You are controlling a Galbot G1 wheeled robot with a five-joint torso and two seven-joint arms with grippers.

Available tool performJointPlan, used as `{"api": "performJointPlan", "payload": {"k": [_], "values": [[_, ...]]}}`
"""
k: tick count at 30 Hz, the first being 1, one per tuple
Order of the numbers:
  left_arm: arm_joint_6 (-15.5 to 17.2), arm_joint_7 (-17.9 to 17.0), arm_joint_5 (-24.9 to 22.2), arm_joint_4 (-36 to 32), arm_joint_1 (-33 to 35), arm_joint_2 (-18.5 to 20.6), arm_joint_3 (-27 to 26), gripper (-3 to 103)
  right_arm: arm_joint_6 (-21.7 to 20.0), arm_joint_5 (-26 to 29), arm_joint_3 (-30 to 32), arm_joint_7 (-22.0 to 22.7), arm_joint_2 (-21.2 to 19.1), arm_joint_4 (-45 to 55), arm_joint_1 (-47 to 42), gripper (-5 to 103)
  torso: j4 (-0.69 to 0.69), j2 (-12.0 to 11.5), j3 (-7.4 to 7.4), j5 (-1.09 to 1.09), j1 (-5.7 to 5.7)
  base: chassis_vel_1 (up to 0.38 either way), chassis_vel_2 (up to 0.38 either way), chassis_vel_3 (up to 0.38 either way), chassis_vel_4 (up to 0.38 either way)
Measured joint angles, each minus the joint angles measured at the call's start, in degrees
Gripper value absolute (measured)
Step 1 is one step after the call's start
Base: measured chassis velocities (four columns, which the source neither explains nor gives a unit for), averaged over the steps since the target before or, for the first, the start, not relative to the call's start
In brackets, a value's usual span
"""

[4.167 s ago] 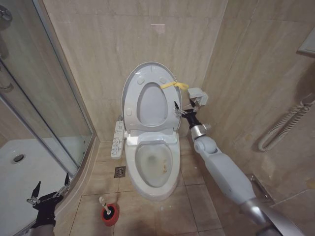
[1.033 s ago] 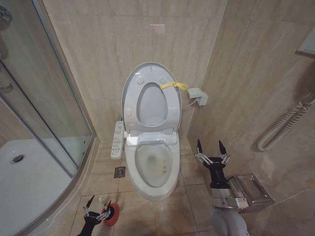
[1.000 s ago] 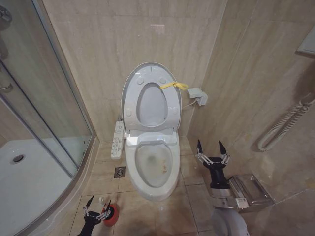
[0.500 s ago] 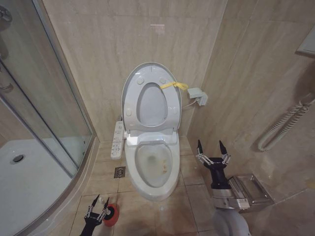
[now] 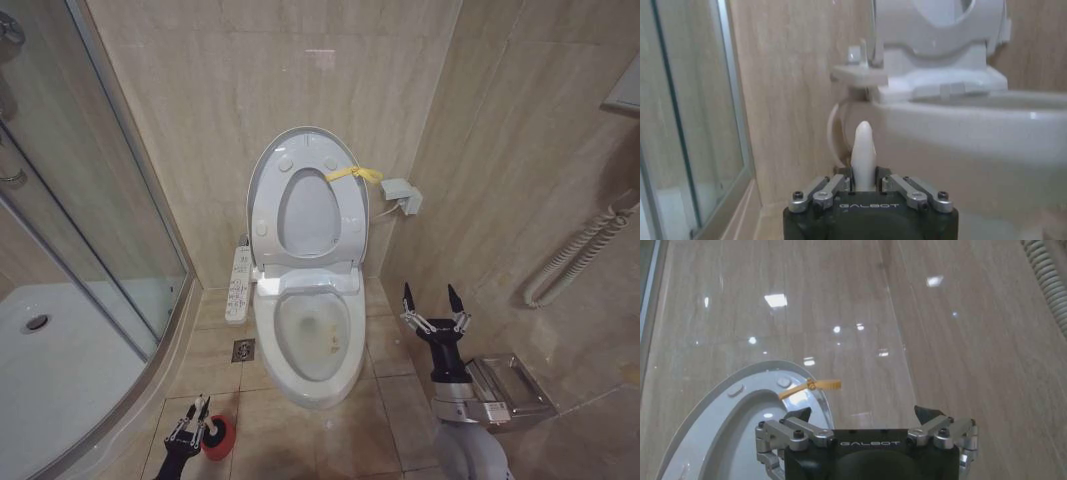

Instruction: Open the toilet lid, clean the toilet bowl with a toilet brush, close the toilet lid, and flush.

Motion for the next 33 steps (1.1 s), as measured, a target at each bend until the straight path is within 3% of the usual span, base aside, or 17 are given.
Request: {"api": "performJointPlan", "payload": {"k": [9, 13, 17, 20, 21, 24, 29, 33], "values": [[1.09, -3.57, -2.58, -16.2, 6.89, 0.24, -0.44, 21, 0.0, -0.2, -0.38, -0.02, 0.23, 0.01, 0.08, 100, 0.0, 0.0, 0.0, 0.01, 0.0, 0.0, 0.0, 0.0, 0.0], [2.37, -6.82, -3.33, -24.6, 11.0, 0.84, -1.32, 21, 0.0, -0.27, -0.51, -0.01, 0.0, 0.27, -0.08, 100, -0.01, 0.0, 0.0, 0.02, 0.0, 0.0, 0.0, 0.0, 0.0], [6.4, -12.65, -3.65, -34.89, 16.2, 1.48, -1.46, 21, -1.26, 0.07, -0.71, 0.65, -1.51, 2.21, -0.94, 100, 0.02, 0.0, 0.0, 0.02, 0.0, 0.0, 0.0, 0.0, 0.0], [10.72, -17.67, -3.42, -44.43, 19.72, 1.93, -1.26, 21, -6.01, 1.53, -1.21, 3.84, -3.38, 5.81, -2.42, 100, 0.0, 0.01, 0.0, 0.02, -0.01, 0.0, 0.0, 0.0, 0.0], [10.72, -17.67, -3.42, -44.43, 19.72, 1.93, -1.26, 21, -6.01, 1.53, -1.21, 3.84, -3.38, 5.81, -2.42, 100, 0.0, 0.01, 0.0, 0.02, -0.01, 0.0, 0.0, 0.0, 0.0], [15.63, -21.76, -3.09, -52.72, 22.0, 2.4, -0.85, 21, -11.54, 2.09, -0.97, 7.37, -5.09, 9.88, -3.61, 100, 0.0, 0.01, 0.0, 0.02, -0.01, 0.0, 0.0, 0.0, 0.0], [21.2, -25.14, -3.4, -61.11, 23.71, 3.25, 0.54, 21, -16.26, 2.92, -0.68, 10.44, -7.29, 13.41, -4.95, 100, 0.0, 0.01, 0.0, 0.01, -0.01, 0.0, 0.0, 0.0, 0.0], [23.88, -25.3, -5.98, -67.51, 24.4, 3.99, 2.8, 21, -16.6, 3.53, -0.66, 10.56, -7.95, 14.27, -5.44, 100, 0.0, 0.01, 0.0, 0.03, -0.01, 0.0, 0.0, 0.0, 0.0]]}}
